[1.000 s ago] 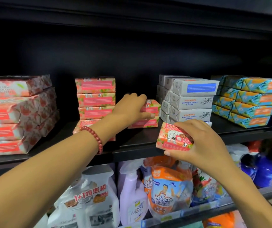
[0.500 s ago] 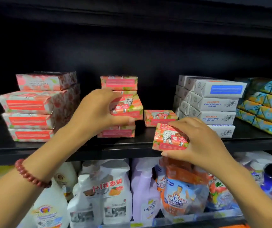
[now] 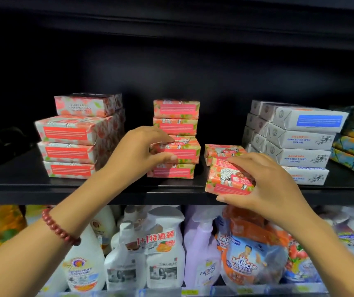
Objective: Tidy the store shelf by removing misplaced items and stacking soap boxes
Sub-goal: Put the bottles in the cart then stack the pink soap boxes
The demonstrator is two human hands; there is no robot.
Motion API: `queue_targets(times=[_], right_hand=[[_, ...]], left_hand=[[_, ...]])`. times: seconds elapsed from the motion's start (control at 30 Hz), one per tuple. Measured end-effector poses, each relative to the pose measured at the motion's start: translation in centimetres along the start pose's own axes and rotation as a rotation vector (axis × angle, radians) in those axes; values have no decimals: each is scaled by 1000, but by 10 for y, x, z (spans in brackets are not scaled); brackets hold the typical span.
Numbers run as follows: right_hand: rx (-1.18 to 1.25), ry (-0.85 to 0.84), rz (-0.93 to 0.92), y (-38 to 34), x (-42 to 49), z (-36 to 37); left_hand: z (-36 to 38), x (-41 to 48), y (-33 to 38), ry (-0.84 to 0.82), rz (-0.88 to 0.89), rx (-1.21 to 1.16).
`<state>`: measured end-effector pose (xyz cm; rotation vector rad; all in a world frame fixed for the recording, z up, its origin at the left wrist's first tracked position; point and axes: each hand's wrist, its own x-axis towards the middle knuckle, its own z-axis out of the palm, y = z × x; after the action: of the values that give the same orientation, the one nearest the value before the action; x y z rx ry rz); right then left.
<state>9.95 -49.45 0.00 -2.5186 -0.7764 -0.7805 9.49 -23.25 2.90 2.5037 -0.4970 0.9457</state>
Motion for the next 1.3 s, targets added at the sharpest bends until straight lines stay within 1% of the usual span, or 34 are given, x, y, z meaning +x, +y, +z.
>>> queue_targets(times=[0.13,0.23,0.33,0.37,0.43,0.47,0.53,0.57,0.73,0.8,1.0,1.3], right_hand=[[14,34,-26,-3,2,-3],[81,70,-62,-9,10,-11],[138,134,-100,-22,29,-18],[149,147,-113,-27,38,-20],[156,137,-138,-40,57,-19],[150,116,-153,-46,67,-16],[132,65,-179,-58,83,-9],[120,44,-191,-62,90,-5],[52,-35,-216,-73,102,17],[51,-24,-214,-72,102,20],[-65,52,-233,-71,102,25],[-110,47,-248,-72,104,27]], left_hand=[[6,1,-1,4,-3,15],[8,-10,-1,60,-1,56],[9,-34,-1,201,-132,21],[10,-44,-1,221,-194,11],[14,-64,-1,167,-316,62],[16,-71,-2,115,-343,137],[18,-79,-4,47,-305,274],[18,-80,-4,44,-278,299],[19,-81,-6,63,-241,330],[19,-82,-6,59,-239,354],[19,-80,-6,46,-245,355],[21,-79,-7,75,-231,363]])
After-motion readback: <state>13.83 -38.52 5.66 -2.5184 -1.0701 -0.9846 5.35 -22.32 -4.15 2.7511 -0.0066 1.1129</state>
